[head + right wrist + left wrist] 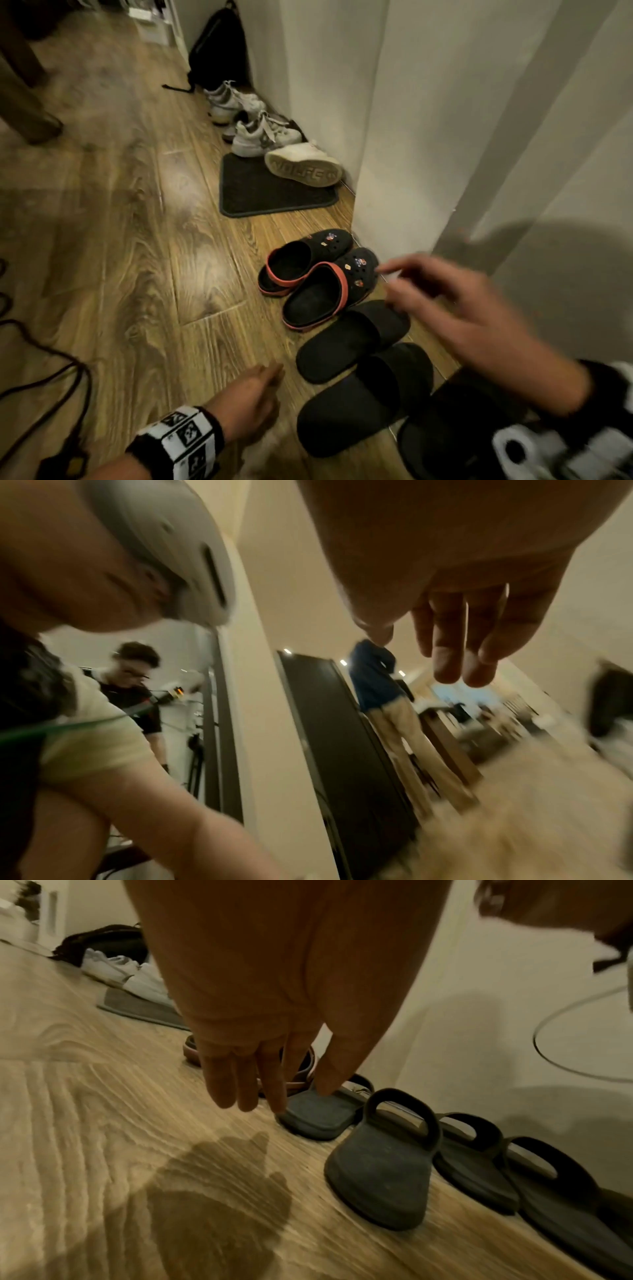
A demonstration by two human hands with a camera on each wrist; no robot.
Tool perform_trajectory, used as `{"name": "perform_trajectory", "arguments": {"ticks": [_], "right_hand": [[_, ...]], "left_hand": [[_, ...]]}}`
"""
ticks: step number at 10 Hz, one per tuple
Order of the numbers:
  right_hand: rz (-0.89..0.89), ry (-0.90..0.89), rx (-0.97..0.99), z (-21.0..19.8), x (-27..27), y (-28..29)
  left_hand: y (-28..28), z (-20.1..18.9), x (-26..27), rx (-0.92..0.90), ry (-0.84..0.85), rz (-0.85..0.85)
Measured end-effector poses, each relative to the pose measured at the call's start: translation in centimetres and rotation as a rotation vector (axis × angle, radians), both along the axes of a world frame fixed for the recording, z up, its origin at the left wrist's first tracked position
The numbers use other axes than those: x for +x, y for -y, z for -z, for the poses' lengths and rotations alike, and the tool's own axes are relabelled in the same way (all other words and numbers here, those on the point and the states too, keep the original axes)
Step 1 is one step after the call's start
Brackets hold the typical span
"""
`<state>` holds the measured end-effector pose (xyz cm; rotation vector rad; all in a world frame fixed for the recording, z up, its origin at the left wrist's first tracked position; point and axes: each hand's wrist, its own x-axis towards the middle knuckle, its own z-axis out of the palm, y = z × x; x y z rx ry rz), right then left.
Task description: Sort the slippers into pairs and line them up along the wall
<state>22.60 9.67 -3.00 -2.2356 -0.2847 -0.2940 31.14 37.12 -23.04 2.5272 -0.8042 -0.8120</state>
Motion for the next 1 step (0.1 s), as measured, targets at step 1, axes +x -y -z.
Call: {"name": "perform_trajectory", "arguments": {"ticks": [1], "right_hand": [[-0.019,0.261,0.112,-8.27,-3.03,0.53]], "left_hand": [[-0.93,-1.02,-0.54,-0.023,-0.012,0.006]]}}
